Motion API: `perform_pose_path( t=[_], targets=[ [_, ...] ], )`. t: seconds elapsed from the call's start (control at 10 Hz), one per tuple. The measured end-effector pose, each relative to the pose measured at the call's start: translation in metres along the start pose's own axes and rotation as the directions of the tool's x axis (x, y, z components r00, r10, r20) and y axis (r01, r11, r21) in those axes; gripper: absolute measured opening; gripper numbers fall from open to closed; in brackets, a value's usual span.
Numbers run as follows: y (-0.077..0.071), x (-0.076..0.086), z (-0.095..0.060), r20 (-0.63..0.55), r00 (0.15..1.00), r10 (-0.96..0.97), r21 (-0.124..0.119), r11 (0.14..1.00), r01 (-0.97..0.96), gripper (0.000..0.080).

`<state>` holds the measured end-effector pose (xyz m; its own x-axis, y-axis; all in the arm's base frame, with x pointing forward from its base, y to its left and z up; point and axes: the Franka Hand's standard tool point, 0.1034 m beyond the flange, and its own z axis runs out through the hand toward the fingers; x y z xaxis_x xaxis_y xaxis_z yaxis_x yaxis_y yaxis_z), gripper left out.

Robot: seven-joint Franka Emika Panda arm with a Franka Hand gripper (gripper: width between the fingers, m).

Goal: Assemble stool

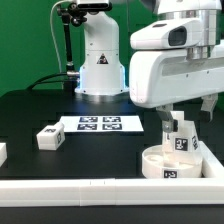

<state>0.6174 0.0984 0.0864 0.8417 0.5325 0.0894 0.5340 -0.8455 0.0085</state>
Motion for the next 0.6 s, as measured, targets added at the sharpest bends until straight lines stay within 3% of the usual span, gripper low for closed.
perform_pose_path(
  t=[0.5,0.6],
  targets=[
    [-0.0017,-0.0049,0.0081,0.012,1.0,0.001,0.004,1.0,-0.001,0.0649],
    [-0.0009,-0.0052,0.0081,0.012,1.0,0.003,0.004,1.0,-0.004,0.0602]
  ],
)
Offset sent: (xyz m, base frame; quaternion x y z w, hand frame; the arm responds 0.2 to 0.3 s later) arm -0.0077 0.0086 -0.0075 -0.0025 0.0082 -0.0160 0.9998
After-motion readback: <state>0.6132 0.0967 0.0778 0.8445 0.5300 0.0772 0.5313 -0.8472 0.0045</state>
